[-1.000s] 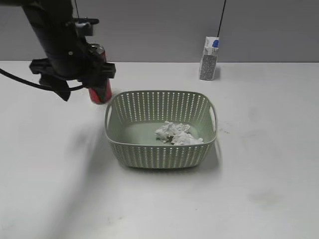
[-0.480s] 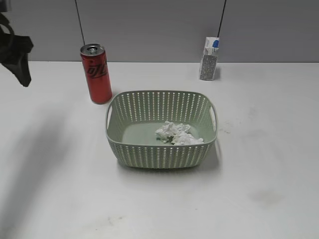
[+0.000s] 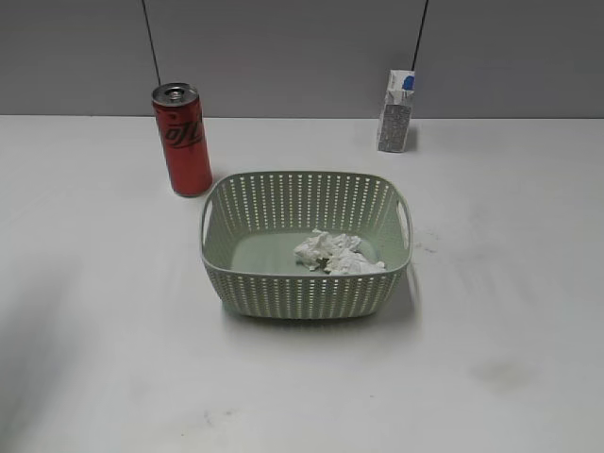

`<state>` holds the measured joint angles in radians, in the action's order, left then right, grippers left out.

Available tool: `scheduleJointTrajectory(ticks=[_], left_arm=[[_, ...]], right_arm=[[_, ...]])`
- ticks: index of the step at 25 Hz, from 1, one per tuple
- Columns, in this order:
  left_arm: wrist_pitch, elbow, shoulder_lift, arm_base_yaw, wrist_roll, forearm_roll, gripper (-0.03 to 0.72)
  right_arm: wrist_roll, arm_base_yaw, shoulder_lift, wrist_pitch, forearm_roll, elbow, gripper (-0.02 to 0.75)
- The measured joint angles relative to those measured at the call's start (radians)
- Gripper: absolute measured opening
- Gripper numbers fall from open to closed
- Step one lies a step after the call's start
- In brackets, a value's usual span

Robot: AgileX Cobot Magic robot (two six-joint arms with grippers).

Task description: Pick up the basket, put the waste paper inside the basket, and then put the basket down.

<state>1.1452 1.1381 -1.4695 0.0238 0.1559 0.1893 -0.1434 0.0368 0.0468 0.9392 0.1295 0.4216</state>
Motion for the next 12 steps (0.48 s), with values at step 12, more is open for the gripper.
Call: scheduleJointTrajectory(ticks=[12], left_arm=[[-0.138,-0.438,0.493,0.0,0.004,-0.003,0.592]], right_arm=[[0.0,0.0,0.0,0.0,0.0,0.0,0.581]])
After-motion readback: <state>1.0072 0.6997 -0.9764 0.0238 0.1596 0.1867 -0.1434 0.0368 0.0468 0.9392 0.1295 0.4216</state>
